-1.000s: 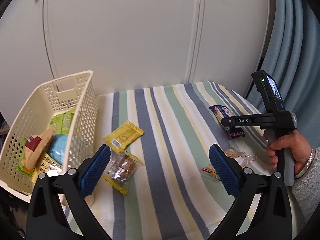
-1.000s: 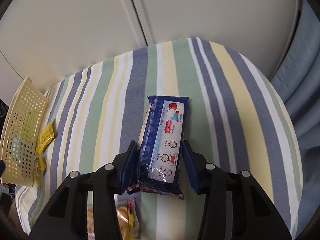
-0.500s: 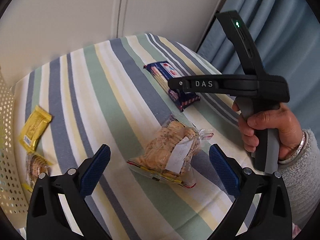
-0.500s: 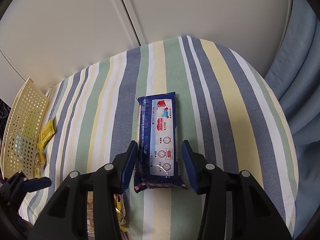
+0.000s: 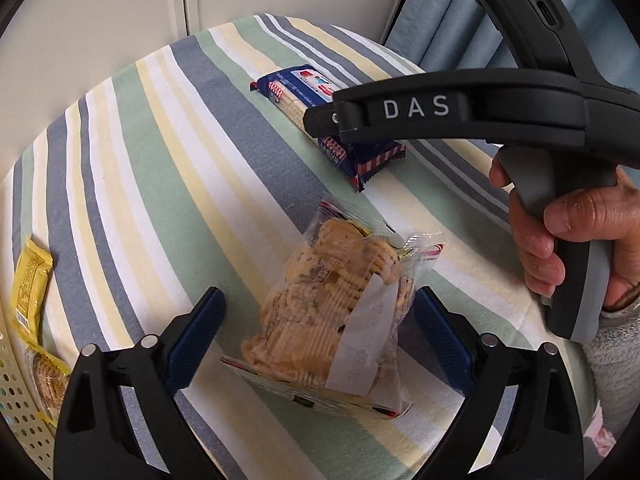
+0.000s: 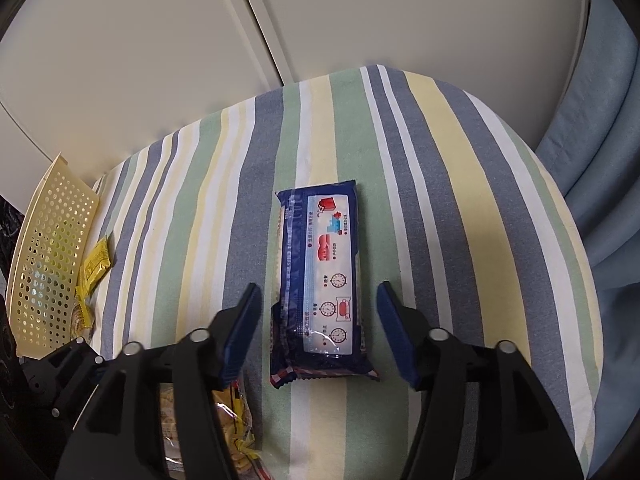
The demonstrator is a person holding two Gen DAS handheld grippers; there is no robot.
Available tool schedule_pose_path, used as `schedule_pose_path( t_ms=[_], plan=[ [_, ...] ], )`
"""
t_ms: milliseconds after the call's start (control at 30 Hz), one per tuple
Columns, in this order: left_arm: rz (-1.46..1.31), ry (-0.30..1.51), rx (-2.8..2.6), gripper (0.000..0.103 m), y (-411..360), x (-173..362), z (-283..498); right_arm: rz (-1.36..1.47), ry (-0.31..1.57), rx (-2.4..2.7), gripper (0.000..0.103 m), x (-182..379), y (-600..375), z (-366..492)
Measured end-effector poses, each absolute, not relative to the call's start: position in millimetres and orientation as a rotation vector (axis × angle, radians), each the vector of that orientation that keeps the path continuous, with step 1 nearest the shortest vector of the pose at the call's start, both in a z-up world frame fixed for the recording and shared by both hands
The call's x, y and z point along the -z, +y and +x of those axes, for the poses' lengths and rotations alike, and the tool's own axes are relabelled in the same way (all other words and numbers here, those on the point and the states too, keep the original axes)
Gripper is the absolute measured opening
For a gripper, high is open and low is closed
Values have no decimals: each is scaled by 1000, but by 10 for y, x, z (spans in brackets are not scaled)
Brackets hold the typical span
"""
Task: Organize snacks
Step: 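Close the left gripper on the clear cracker bag while the right gripper holds the blue packet, then carry the clear cracker bag into the basket and open the left gripper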
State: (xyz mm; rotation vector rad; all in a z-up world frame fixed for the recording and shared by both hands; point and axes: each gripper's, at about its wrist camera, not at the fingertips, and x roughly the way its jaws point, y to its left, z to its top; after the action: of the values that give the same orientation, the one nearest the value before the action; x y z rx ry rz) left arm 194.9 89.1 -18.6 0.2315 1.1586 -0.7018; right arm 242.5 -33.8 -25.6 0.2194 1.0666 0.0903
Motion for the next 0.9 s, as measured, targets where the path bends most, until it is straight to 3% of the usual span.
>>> schedule_pose_path(
  t_ms=[100, 300, 367, 567, 900],
  plan=[
    [215, 1144, 692, 78, 916, 163, 1929, 216, 1056, -76, 68, 229, -324, 2453],
    [164, 1106, 659, 69, 1019, 108, 1849, 198, 1075, -73, 68, 269, -250, 2559],
    [143, 1088, 640, 61, 1080, 80, 1822, 190, 1076, -72, 68, 275, -227, 2578],
    [99, 1056, 608, 59, 1229, 12, 1739, 135, 1097, -56, 46, 309, -170, 2616],
    [19, 954, 561, 58, 1617, -377, 1644, 179, 1045, -110, 44, 192, -147, 2436]
  ],
)
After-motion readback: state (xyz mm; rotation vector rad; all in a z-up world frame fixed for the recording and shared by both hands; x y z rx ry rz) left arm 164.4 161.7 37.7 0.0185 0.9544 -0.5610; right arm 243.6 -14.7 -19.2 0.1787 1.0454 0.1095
